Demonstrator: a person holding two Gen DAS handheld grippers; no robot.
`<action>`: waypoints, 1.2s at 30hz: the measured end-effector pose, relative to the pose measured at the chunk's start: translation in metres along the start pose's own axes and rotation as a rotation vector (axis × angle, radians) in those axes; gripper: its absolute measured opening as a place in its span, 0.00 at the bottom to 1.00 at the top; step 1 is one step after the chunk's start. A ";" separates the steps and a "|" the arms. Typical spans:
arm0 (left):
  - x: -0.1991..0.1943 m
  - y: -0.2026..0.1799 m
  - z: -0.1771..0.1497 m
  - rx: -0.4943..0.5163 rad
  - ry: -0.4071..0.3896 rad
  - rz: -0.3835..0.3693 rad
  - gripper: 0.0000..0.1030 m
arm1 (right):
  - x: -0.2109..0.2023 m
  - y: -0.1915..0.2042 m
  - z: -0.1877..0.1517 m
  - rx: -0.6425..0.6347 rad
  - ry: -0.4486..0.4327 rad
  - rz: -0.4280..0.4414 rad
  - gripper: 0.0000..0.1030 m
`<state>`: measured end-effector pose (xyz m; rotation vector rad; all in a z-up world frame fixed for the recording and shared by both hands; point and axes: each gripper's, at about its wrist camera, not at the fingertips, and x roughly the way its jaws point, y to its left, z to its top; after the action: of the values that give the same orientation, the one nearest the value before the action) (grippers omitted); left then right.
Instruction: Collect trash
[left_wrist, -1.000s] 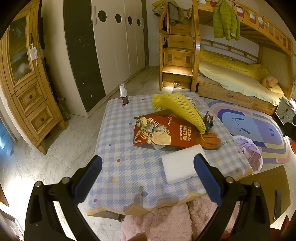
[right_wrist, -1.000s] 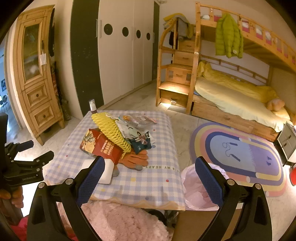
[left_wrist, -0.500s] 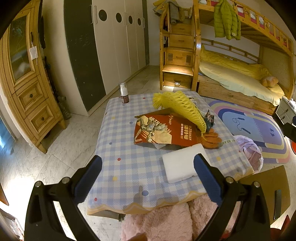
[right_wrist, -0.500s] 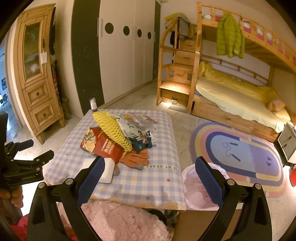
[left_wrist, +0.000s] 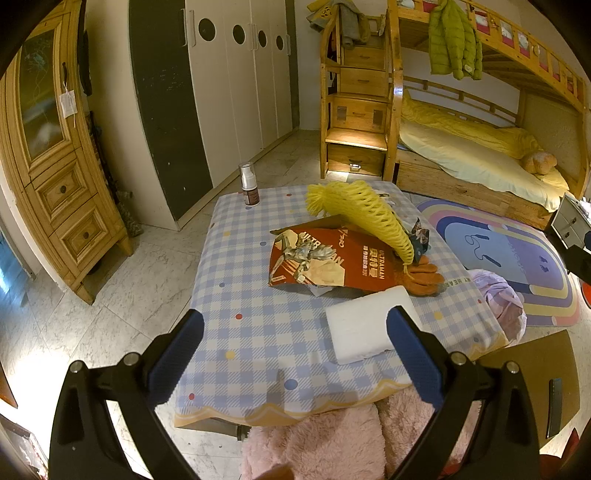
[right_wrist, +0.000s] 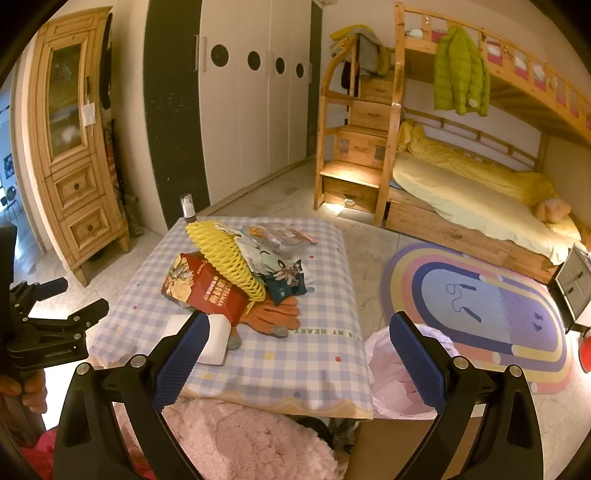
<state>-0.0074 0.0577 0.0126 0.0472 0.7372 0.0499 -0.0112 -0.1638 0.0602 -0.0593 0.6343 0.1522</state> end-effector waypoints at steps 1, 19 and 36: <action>0.000 0.000 0.001 0.001 0.000 0.000 0.93 | 0.000 0.000 0.000 0.001 0.001 0.000 0.94; 0.011 0.017 -0.009 -0.025 0.019 0.038 0.93 | 0.030 0.021 0.003 -0.100 0.008 0.044 0.94; 0.053 0.026 0.017 -0.041 0.016 0.004 0.93 | 0.104 0.050 0.021 -0.201 -0.009 0.028 0.94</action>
<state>0.0423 0.0867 -0.0082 0.0093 0.7522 0.0692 0.0755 -0.0998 0.0148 -0.2435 0.6099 0.2425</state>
